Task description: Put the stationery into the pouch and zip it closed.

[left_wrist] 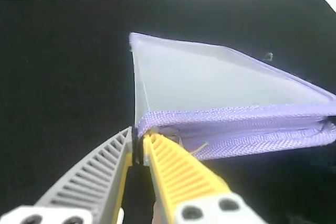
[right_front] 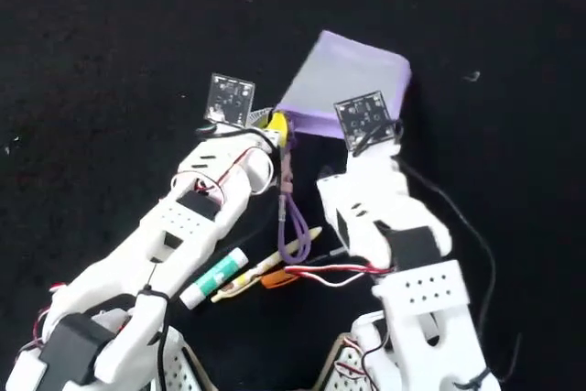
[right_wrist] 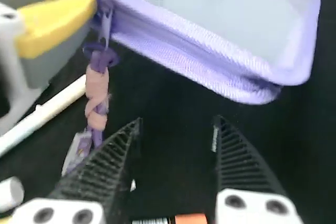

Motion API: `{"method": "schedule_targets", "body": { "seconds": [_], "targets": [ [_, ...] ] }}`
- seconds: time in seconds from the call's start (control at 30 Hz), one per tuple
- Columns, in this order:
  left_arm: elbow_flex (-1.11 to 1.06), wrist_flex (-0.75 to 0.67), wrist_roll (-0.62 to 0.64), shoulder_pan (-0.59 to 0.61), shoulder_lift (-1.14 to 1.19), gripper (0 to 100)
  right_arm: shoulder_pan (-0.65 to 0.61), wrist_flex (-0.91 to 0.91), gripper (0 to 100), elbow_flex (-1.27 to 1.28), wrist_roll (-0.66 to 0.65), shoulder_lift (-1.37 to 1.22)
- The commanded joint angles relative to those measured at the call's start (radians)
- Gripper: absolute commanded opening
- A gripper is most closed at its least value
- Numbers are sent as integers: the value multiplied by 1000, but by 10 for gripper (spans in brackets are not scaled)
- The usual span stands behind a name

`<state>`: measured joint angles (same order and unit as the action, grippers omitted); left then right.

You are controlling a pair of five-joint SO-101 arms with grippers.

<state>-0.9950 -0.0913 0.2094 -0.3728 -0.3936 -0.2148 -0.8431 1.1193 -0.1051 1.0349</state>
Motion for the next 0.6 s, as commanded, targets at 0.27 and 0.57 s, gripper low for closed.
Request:
{"method": "schedule_targets", "body": {
  "seconds": [0.27,0.57],
  "targets": [
    [193,279,130,12,-98,27,-64,172,194,74,86,41],
    [197,281,132,10,-210,27,-121,173,194,305,89,472]
  ]
}}
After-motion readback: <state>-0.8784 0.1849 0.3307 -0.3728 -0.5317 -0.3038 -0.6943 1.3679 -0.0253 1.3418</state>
